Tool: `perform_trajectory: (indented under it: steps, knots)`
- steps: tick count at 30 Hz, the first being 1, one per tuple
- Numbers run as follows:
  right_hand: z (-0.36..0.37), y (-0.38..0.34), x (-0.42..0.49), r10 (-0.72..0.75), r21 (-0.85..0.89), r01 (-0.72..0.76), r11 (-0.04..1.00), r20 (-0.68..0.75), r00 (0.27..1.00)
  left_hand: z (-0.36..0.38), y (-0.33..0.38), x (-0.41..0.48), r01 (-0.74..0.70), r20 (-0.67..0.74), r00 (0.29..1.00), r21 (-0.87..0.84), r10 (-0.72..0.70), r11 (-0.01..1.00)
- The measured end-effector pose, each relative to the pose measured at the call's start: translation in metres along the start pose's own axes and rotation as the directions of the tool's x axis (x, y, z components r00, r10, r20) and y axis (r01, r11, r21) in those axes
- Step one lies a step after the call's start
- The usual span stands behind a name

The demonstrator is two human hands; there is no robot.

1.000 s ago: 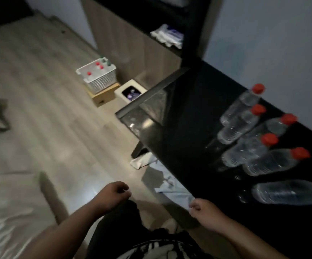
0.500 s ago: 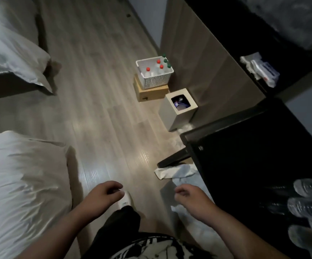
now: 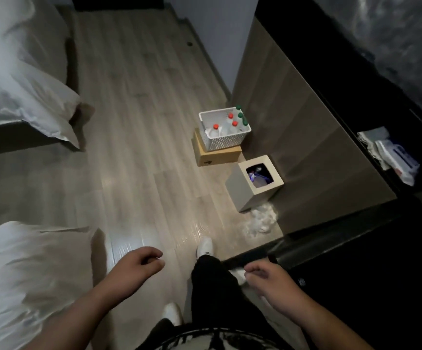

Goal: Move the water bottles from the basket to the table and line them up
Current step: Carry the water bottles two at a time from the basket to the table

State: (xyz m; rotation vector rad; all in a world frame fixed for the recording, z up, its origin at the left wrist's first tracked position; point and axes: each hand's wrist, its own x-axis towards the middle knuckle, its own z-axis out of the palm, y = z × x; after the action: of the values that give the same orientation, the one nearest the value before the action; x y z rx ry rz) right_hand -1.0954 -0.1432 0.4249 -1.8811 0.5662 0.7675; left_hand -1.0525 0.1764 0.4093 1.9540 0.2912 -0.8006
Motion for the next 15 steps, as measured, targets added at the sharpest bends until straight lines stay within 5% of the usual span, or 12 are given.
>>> perform_trajectory:
  steps: [4, 10, 15]
  knots:
    - [-0.023, -0.045, 0.075, -0.018, -0.039, 0.019, 0.999, 0.044, 0.999, -0.02, 0.051, 0.036, 0.024, -0.076, 0.997, -0.082, -0.03, 0.996]
    - [-0.045, -0.176, 0.168, -0.231, -0.153, 0.253, 0.955, 0.148, 0.962, -0.087, 0.116, 0.083, 0.035, -0.209, 0.978, 0.03, -0.028, 0.999]
    - [-0.045, -0.246, 0.211, -0.271, -0.195, 0.308, 0.931, 0.195, 0.943, -0.117, 0.116, 0.111, 0.111, -0.313, 0.936, -0.171, -0.161, 0.979]
